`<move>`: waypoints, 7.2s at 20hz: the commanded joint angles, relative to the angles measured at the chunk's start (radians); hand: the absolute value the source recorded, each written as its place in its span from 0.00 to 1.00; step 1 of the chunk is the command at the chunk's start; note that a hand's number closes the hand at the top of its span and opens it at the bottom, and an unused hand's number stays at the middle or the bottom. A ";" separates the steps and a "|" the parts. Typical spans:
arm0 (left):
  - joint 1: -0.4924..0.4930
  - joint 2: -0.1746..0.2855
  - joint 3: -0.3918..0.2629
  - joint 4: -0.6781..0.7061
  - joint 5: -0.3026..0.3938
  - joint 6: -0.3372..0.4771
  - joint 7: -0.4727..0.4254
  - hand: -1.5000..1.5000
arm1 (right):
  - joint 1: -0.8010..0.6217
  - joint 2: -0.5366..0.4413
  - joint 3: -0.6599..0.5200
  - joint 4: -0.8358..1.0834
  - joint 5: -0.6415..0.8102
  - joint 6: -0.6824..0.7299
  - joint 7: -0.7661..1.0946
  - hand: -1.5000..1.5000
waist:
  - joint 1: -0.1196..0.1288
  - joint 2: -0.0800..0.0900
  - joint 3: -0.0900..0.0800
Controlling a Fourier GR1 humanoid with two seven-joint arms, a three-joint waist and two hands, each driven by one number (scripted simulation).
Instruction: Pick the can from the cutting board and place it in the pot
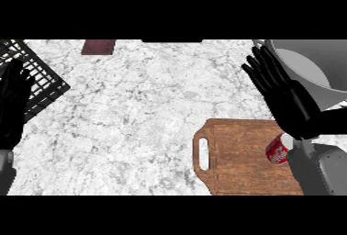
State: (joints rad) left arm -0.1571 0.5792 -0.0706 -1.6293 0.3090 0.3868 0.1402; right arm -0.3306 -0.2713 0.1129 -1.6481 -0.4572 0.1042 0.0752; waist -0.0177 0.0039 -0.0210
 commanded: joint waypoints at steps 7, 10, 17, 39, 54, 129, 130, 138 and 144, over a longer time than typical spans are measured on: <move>0.008 -0.122 -0.125 -0.015 0.035 -0.048 0.053 0.50 | -0.097 -0.303 0.081 -0.007 0.137 0.339 0.080 0.00 | 0.010 -0.039 -0.013; 0.022 -0.178 -0.158 -0.028 0.056 -0.034 0.081 0.50 | 0.105 -0.298 -0.091 0.096 0.246 0.178 -0.149 0.00 | -0.036 -0.004 0.025; -0.013 -0.193 -0.155 0.003 0.053 -0.062 0.098 0.50 | 0.298 -0.505 -0.252 0.061 0.285 0.382 -0.487 0.00 | -0.011 -0.005 0.022; 0.036 -0.238 -0.131 -0.059 -0.008 -0.097 0.127 0.50 | 0.116 -0.711 -0.142 -0.046 0.402 0.668 0.080 0.00 | 0.025 -0.004 0.021; -0.067 -0.324 -0.097 0.021 -0.084 -0.140 0.172 0.50 | 0.126 -0.539 -0.074 -0.025 0.703 0.715 0.113 0.00 | 0.015 -0.004 0.021; 0.006 -0.455 0.056 -0.063 -0.205 -0.307 0.221 0.50 | 0.112 -0.447 -0.631 0.521 1.241 0.032 -0.117 1.00 | 0.011 -0.005 0.021; 0.027 -0.468 0.040 -0.091 -0.247 -0.268 0.228 0.50 | 0.134 -0.423 -0.631 0.461 1.222 0.056 -0.092 1.00 | 0.011 -0.007 0.021; 0.032 -0.456 0.063 -0.082 -0.213 -0.301 0.224 0.50 | 0.053 -0.528 -0.702 0.226 1.107 0.146 -0.135 1.00 | 0.009 -0.009 0.020; 0.023 -0.494 0.033 -0.080 -0.253 -0.272 0.214 0.50 | -0.060 -0.495 -0.695 0.160 1.019 0.196 -0.032 1.00 | 0.018 -0.005 0.021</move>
State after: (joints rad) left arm -0.1196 0.1006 -0.0333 -1.7123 0.0696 0.0984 0.3451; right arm -0.3545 -0.7907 -0.5827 -1.4245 0.6042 0.2848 -0.0046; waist -0.0008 -0.0025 -0.0010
